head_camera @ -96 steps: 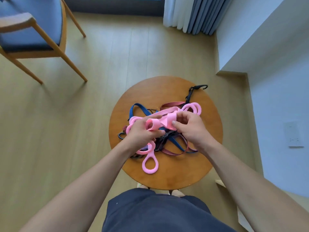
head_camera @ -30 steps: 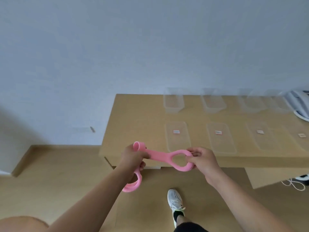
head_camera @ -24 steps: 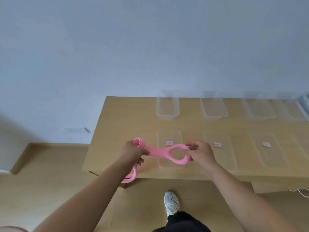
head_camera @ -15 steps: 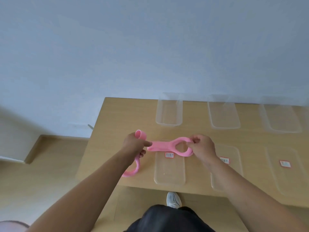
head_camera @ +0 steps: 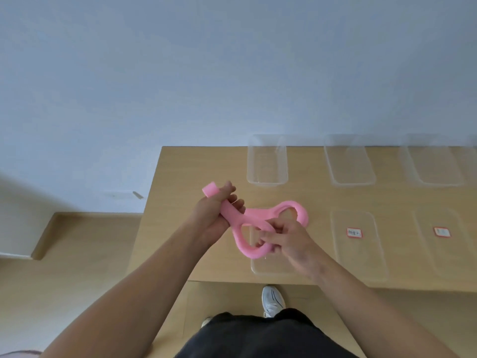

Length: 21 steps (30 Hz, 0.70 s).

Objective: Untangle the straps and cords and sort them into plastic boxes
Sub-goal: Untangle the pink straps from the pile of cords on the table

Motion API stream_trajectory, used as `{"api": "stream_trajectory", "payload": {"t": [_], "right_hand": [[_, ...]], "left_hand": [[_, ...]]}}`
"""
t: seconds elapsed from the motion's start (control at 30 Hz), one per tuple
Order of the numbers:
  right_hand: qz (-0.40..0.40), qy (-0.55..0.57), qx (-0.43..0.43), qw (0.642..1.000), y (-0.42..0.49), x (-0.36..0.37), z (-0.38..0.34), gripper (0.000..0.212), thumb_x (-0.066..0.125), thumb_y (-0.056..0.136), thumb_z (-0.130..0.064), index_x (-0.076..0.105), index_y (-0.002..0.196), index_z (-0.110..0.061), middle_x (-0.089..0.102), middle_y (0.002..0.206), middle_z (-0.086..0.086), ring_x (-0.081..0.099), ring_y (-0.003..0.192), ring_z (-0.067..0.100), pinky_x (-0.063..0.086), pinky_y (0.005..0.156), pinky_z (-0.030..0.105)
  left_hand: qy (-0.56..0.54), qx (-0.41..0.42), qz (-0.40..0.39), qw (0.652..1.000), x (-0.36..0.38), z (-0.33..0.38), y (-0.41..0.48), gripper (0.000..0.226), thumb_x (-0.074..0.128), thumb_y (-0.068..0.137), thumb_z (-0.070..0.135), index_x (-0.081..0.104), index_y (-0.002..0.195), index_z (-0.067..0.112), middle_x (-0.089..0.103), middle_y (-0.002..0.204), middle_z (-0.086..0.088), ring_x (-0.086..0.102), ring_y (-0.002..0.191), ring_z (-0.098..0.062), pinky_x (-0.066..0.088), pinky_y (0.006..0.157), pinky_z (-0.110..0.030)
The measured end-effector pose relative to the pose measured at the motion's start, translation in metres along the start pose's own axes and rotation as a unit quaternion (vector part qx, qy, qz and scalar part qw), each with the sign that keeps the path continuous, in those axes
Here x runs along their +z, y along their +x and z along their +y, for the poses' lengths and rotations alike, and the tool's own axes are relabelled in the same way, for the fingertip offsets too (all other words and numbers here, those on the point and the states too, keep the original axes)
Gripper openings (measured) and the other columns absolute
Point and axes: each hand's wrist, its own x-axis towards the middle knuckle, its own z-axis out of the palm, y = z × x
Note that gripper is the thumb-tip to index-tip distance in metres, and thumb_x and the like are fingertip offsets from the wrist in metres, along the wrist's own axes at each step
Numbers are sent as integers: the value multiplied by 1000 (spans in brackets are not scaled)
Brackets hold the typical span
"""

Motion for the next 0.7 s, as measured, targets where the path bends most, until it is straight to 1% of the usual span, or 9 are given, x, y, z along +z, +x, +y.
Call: {"api": "stream_trajectory", "payload": {"t": [0.07,0.1,0.23,0.33,0.4,0.43,0.53,0.57,0.7], "right_hand": [[76,-13,10,997,-9,-10,11,15,73,87,-2,76,98,-11,73,77,6,70,73,19,53,61,24],[113,-26,14,993,-12,-15,14,18,74,86,-2,76,100,-12,73,77,5,70,72,16,54,60,25],[215,-85,25,973,-17,-34,20,25,76,83,-3,72,104,-15,73,90,6,69,74,16,54,57,26],[243,-179,14,953,-17,-42,23,21,76,81,-10,72,97,-23,73,89,-2,70,82,17,57,70,31],[264,-249,9,932,-16,-45,23,18,76,81,-16,69,93,-27,70,87,-9,68,85,16,54,72,29],[275,-295,5,915,-16,-46,23,17,75,82,-19,68,96,-26,69,88,-9,67,86,17,51,72,29],[312,-408,-51,857,-15,-42,21,30,71,83,-21,65,112,-19,65,98,0,61,89,24,43,70,31],[313,-426,-85,845,-14,-37,19,32,72,83,-18,66,114,-16,65,99,3,61,89,25,40,70,29],[195,-471,-178,841,3,4,4,35,75,84,-19,67,118,-12,68,111,5,60,104,26,42,83,29]], "left_hand": [[57,-23,-13,998,-16,-16,1,18,74,93,19,69,103,5,69,87,-11,68,86,-26,58,91,-48],[104,-39,-20,994,-24,-26,0,20,76,92,17,71,108,5,73,95,-12,69,93,-27,59,93,-47],[181,-57,-20,982,-40,-61,-2,27,78,86,1,68,110,3,70,94,-11,68,77,-18,61,69,-29],[243,-29,30,969,-42,-75,1,29,81,85,4,66,110,-2,70,82,-9,64,63,-15,57,57,-26],[374,24,74,924,-44,-80,5,28,84,86,20,68,100,2,70,77,-8,63,57,-15,51,53,-26],[461,55,95,880,-44,-81,7,31,83,85,33,68,93,6,70,77,-7,64,60,-17,49,55,-28],[703,105,134,691,-45,-74,5,47,68,80,69,61,81,23,67,85,0,65,79,-23,42,60,-31],[731,114,134,660,-46,-71,4,50,64,80,74,64,88,25,69,92,1,66,84,-23,43,63,-32],[711,118,153,676,-62,-58,-7,63,59,88,72,63,132,27,70,121,1,65,113,-24,46,84,-34]]}}
